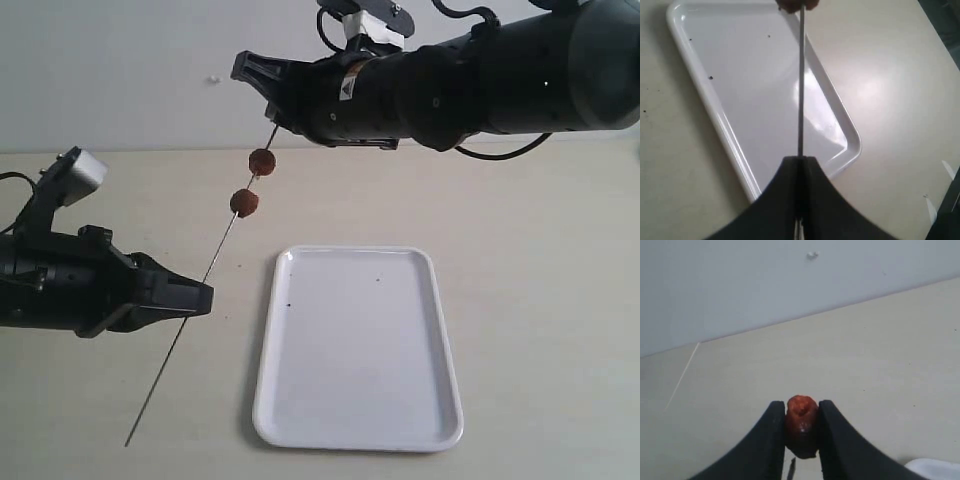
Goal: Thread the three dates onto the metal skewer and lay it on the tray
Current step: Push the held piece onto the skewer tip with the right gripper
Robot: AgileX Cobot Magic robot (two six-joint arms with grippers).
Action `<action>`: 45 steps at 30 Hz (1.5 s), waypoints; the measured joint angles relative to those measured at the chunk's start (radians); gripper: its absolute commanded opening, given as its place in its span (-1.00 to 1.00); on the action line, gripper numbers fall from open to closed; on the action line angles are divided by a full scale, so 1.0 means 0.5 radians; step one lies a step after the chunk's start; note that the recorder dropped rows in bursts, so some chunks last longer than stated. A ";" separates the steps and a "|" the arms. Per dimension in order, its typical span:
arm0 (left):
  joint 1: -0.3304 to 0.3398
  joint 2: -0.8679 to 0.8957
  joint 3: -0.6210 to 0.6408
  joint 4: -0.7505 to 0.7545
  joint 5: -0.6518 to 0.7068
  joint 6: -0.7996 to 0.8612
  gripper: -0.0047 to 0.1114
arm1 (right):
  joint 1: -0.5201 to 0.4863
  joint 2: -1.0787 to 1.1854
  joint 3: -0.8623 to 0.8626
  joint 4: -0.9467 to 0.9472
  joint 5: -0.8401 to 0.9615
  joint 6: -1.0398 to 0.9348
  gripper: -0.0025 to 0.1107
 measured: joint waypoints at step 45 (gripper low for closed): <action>0.000 0.000 0.000 -0.110 -0.053 0.110 -0.92 | 0.000 0.000 0.000 0.083 -0.152 0.005 -0.56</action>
